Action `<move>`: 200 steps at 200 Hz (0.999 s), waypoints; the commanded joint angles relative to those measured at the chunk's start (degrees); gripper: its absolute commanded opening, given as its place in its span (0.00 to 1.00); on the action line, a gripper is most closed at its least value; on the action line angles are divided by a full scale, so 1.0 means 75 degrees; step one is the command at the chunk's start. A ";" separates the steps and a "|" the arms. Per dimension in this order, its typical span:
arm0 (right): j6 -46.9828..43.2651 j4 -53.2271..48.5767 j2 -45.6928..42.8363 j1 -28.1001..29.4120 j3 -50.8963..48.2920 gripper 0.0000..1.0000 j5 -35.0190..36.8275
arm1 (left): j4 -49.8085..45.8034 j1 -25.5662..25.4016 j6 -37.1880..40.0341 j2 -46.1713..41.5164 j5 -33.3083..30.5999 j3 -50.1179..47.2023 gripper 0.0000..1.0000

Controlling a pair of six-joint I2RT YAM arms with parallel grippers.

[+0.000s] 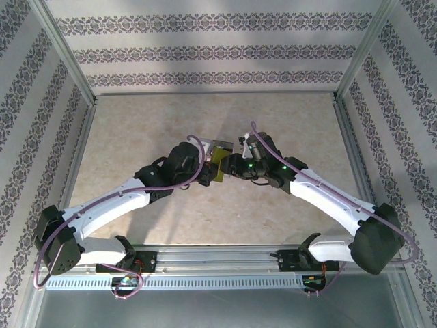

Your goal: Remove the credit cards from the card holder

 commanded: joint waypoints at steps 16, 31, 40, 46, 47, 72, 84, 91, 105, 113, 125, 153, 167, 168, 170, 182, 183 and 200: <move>-0.0002 -0.0100 0.0127 0.0120 0.0113 0.33 0.0432 | 0.0279 -0.0168 0.0147 -0.0023 0.0057 0.0250 0.00; -0.0089 -0.0213 0.0144 0.0119 0.0122 0.30 0.0500 | 0.0257 -0.0168 0.0153 -0.0023 0.0038 0.0256 0.00; -0.0122 -0.0276 0.0178 0.0121 0.0122 0.28 0.0523 | 0.0250 -0.0168 0.0170 -0.0034 0.0032 0.0249 0.00; -0.0156 -0.0320 0.0195 0.0129 0.0119 0.26 0.0535 | 0.0245 -0.0168 0.0177 -0.0037 0.0023 0.0256 0.00; -0.0166 -0.0330 0.0196 0.0124 0.0123 0.26 0.0536 | 0.0245 -0.0168 0.0174 -0.0036 0.0022 0.0258 0.00; -0.0237 -0.0492 0.0185 0.0121 0.0115 0.19 0.0635 | 0.0203 -0.0168 0.0194 -0.0063 -0.0059 0.0260 0.00; -0.0274 -0.0571 0.0156 0.0128 0.0104 0.16 0.0696 | 0.0177 -0.0168 0.0197 -0.0070 -0.0102 0.0250 0.00; -0.0301 -0.0607 0.0149 0.0116 0.0110 0.14 0.0723 | 0.0163 -0.0168 0.0204 -0.0077 -0.0113 0.0270 0.00; -0.0338 -0.0656 0.0135 0.0109 0.0116 0.10 0.0736 | 0.0129 -0.0168 0.0200 -0.0070 -0.0130 0.0279 0.00; -0.0351 -0.0679 0.0137 0.0118 0.0126 0.07 0.0736 | 0.0116 -0.0168 0.0211 -0.0067 -0.0144 0.0277 0.00; -0.0381 -0.0728 0.0122 0.0112 0.0139 0.02 0.0735 | 0.0115 -0.0168 0.0212 -0.0062 -0.0161 0.0284 0.00; -0.0425 -0.0768 0.0097 0.0111 0.0139 0.00 0.0727 | 0.0104 -0.0168 0.0217 -0.0064 -0.0191 0.0289 0.00; -0.0430 -0.0763 0.0068 0.0116 0.0138 0.00 0.0689 | 0.0061 -0.0168 0.0203 -0.0064 -0.0223 0.0309 0.00; -0.0426 -0.0763 0.0068 0.0111 0.0133 0.00 0.0689 | 0.0053 -0.0168 0.0204 -0.0061 -0.0230 0.0308 0.00; -0.0423 -0.0763 0.0059 0.0108 0.0138 0.00 0.0695 | 0.0047 -0.0168 0.0202 -0.0059 -0.0242 0.0319 0.00; -0.0455 -0.0776 0.0010 0.0108 0.0118 0.00 0.0706 | -0.0021 -0.0168 0.0184 -0.0079 -0.0329 0.0330 0.00; -0.0450 -0.0781 0.0010 0.0107 0.0117 0.00 0.0709 | -0.0023 -0.0168 0.0183 -0.0075 -0.0342 0.0330 0.00; -0.0519 -0.0886 -0.0037 0.0085 0.0116 0.00 0.0809 | -0.0059 -0.0168 0.0149 -0.0115 -0.0428 0.0313 0.00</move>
